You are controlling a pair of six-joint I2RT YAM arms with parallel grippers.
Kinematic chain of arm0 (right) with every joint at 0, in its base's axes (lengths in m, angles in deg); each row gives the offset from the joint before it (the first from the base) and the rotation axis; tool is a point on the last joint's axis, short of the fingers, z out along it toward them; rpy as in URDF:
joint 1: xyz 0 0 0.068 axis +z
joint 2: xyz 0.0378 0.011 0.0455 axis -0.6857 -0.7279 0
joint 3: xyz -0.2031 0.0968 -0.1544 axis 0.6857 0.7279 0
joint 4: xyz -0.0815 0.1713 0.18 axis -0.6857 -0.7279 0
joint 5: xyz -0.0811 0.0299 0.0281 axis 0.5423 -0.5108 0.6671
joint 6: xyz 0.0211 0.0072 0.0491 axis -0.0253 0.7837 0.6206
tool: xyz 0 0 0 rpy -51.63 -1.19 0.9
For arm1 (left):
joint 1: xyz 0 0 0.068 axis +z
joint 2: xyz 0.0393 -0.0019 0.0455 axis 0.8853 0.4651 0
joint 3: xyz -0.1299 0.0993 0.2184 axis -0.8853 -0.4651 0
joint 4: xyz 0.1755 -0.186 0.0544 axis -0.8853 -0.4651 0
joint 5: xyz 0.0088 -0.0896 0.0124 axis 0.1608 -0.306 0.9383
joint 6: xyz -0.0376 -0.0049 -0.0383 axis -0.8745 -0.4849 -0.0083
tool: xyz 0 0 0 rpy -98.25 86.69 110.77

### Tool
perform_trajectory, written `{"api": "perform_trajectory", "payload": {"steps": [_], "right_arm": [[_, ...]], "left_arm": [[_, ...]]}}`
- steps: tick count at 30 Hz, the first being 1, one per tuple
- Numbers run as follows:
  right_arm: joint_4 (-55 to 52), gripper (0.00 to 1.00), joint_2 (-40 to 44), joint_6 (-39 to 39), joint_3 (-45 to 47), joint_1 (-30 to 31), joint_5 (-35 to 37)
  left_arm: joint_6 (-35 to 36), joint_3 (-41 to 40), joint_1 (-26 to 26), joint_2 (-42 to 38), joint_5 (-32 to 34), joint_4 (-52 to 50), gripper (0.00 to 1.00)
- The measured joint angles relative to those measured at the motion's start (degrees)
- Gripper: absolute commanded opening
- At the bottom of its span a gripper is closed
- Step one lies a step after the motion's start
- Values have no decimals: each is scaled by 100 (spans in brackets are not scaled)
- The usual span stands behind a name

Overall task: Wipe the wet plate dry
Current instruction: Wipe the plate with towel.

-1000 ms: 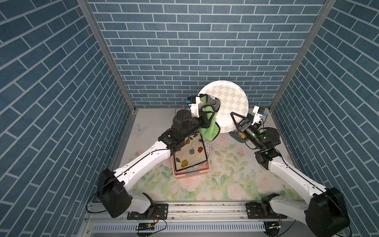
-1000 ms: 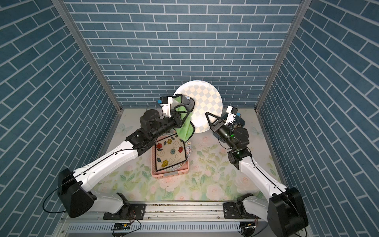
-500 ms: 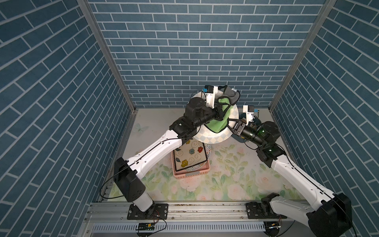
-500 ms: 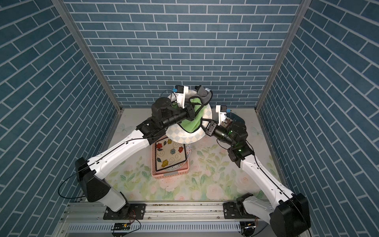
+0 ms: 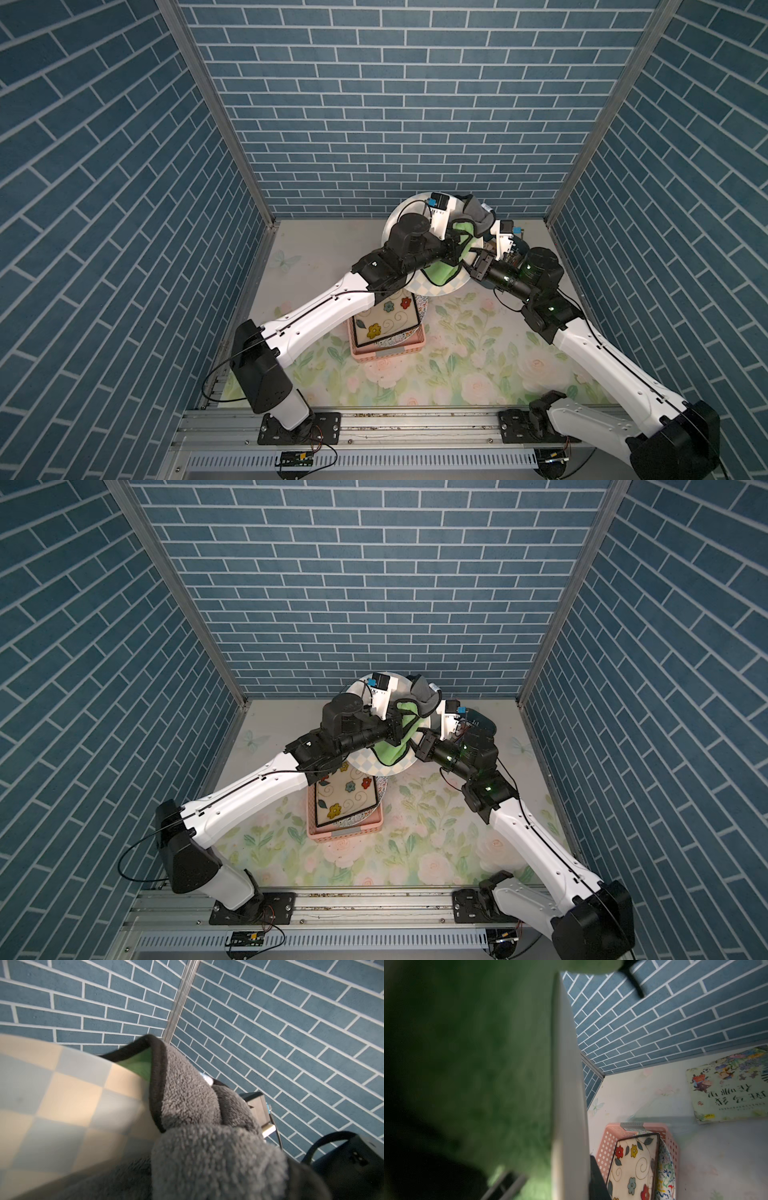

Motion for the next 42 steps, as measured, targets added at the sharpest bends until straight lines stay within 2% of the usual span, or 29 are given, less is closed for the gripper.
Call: {"api": "perform_trajectory", "payload": {"steps": [5, 7, 10, 16, 20, 22, 25, 28, 32, 35, 38, 42], "right_arm": [[531, 0, 208, 256, 44, -785, 35], [887, 0, 330, 326, 63, -997, 177], [1458, 0, 302, 442, 175, -949, 221], [1902, 0, 101, 654, 195, -573, 258], [2194, 0, 164, 1147, 328, -990, 72], [2334, 0, 267, 1429, 422, -1320, -46], [2693, 0, 382, 1884, 479, -1751, -146], [3755, 0, 358, 2621, 599, -1838, -208], [5700, 0, -31, 3674, 599, -1825, -269], [6535, 0, -387, 4135, 472, -1707, -358], [6817, 0, -636, 4240, 372, -1386, -588], [7077, 0, -887, 4256, 374, -914, -866]], "left_arm": [[-332, -1073, 734, -682, 70, 101, 0], [-472, -1329, 907, -802, -127, 313, 0], [-560, -1303, 741, -780, -570, 660, 0], [-398, -450, -66, -192, -1084, 695, 0], [-802, -616, 278, -269, -1386, 1062, 0], [-1370, -1126, 761, -516, -1587, 1711, 0], [-2789, -1969, 1827, -940, -1840, 3161, 0], [-3965, -2140, 2382, -1036, -1943, 4419, 0], [-5560, -1821, 2356, -841, -2072, 6413, 0], [-6583, -1246, 2216, -455, -2055, 7707, 0], [-7062, -946, 1996, -236, -2024, 8238, 0], [-7331, -599, 1606, -17, -1991, 8476, 0]]}}
